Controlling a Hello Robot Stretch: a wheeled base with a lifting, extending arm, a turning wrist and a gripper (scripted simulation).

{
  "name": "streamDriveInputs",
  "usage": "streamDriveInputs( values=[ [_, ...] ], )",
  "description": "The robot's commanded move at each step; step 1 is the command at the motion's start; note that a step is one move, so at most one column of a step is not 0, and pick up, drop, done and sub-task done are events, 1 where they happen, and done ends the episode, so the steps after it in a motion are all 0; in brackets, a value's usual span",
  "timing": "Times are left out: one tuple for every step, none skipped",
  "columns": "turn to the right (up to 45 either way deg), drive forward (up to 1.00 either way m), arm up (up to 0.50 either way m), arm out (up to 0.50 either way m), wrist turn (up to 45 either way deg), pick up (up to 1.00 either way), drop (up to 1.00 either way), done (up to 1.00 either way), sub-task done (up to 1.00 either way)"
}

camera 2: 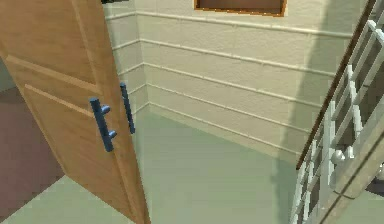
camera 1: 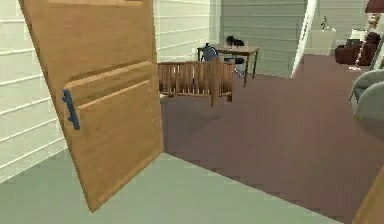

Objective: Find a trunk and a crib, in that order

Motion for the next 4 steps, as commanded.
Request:
streamDriveInputs(
  values=[
    [3.0, 0.00, 0.00, 0.00, 0.0, 0.00, 0.00, 0.00, 0.00],
    [0.0, 0.20, 0.00, 0.00, 0.0, 0.00, 0.00, 0.00, 0.00],
    [21.0, 0.00, 0.00, 0.00, 0.0, 0.00, 0.00, 0.00, 0.00],
    [0.0, 1.00, 0.00, 0.00, 0.0, 0.00, 0.00, 0.00, 0.00]
  ],
)
